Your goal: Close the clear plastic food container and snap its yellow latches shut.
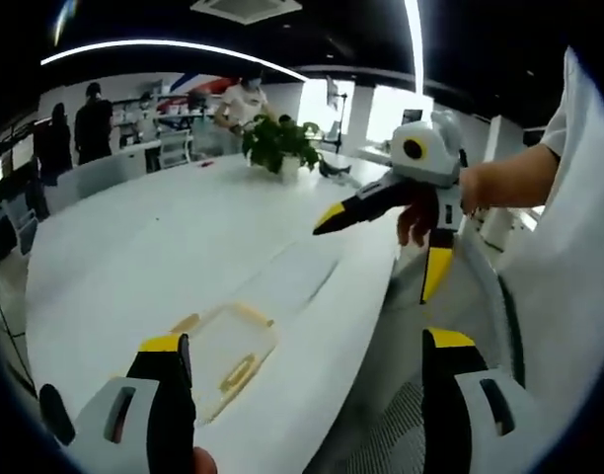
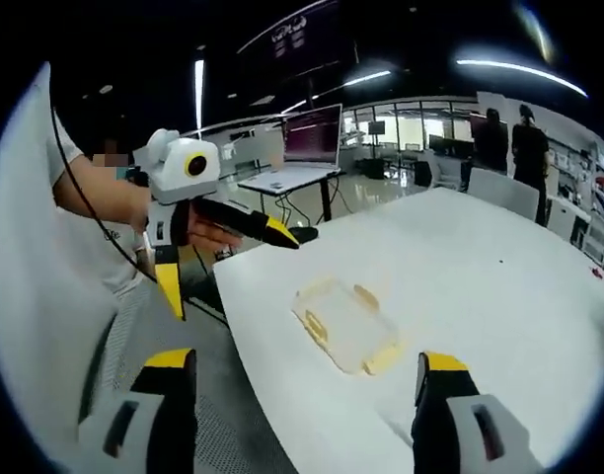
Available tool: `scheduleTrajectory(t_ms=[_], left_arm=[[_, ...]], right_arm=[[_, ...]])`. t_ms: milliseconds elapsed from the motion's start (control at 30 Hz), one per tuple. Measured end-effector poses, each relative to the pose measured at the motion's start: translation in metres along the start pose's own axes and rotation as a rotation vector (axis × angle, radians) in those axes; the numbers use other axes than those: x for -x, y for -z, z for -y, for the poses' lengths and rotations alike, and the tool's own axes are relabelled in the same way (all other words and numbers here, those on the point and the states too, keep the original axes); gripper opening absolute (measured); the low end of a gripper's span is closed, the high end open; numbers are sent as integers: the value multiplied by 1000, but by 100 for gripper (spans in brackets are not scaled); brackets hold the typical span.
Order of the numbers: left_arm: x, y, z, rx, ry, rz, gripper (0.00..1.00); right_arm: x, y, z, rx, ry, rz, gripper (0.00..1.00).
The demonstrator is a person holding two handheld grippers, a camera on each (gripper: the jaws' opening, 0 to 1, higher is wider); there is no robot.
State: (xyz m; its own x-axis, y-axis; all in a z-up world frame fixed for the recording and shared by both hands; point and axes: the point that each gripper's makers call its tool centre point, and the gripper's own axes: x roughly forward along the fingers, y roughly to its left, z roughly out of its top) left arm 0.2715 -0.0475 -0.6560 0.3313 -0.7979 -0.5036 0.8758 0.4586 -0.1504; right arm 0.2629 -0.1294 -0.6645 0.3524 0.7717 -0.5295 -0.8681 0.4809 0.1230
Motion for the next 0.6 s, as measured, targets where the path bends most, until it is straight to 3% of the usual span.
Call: scheduleTrajectory(t_ms=[200, 600], left_arm=[[3, 13, -16, -61, 3, -66, 94], [-1, 24, -43, -156, 21, -140, 90]], right_arm=[[-10, -5, 8, 63, 3, -22, 86], [-30, -5, 28, 137, -21, -103, 80]])
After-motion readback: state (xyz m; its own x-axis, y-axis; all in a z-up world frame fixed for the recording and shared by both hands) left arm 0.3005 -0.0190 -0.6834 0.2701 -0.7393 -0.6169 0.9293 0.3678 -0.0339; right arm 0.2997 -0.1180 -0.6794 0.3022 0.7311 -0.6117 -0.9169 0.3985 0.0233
